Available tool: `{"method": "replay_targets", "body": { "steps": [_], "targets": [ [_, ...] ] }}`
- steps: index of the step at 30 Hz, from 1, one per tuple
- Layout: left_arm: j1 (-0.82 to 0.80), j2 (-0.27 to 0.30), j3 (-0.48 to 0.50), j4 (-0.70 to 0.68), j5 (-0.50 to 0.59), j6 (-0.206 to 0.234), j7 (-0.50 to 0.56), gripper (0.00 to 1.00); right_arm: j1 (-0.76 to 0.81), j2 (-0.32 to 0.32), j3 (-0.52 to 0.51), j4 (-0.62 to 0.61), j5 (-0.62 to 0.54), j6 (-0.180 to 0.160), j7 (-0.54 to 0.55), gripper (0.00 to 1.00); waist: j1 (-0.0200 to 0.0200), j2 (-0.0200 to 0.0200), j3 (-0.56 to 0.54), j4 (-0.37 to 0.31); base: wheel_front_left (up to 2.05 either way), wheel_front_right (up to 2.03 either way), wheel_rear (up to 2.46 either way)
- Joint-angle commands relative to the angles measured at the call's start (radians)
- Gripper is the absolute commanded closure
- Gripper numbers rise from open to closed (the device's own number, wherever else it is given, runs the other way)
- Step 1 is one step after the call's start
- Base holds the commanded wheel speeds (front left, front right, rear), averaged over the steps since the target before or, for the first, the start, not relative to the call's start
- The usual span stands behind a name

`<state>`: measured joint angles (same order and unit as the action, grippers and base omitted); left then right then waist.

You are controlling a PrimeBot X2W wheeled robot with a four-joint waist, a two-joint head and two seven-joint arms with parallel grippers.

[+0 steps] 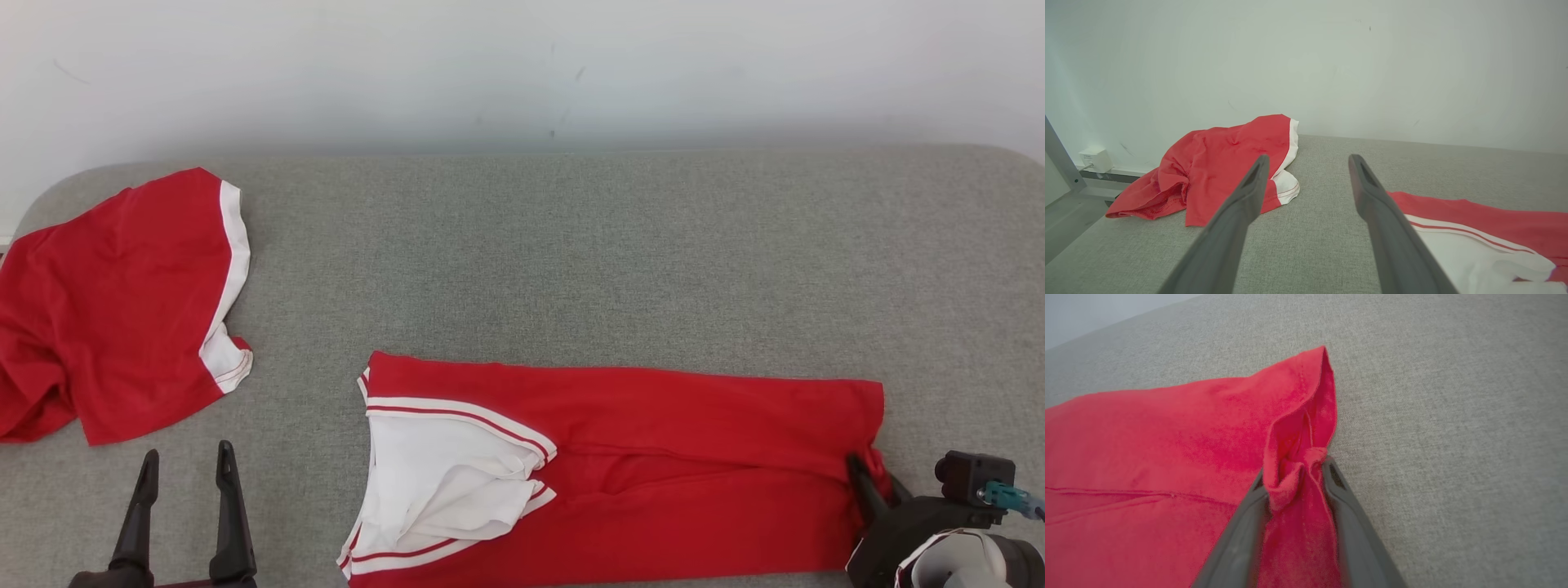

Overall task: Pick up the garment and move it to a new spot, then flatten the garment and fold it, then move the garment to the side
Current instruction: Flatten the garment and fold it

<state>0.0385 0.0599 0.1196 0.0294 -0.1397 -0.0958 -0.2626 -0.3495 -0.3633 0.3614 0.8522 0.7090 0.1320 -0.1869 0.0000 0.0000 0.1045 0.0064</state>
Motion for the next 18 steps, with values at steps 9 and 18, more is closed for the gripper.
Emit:
{"method": "replay_targets", "body": {
  "steps": [9, 18],
  "targets": [
    [0.008, -0.01, 0.008, -0.001, 0.019, -0.006, -0.003, 0.0, -0.057, -0.088, -0.026, 0.058, 0.054, -0.003, -0.04, 1.0, 0.0, 0.0, -0.009, -0.011, 0.0, 0.0, 0.0],
    [0.023, -0.01, 0.005, 0.001, 0.025, -0.002, -0.003, 0.0, -0.098, -0.239, -0.104, 0.11, 0.059, -0.003, -0.066, 1.0, 0.0, 0.0, -0.027, -0.026, 0.0, 0.0, 0.0]
  ]
}}
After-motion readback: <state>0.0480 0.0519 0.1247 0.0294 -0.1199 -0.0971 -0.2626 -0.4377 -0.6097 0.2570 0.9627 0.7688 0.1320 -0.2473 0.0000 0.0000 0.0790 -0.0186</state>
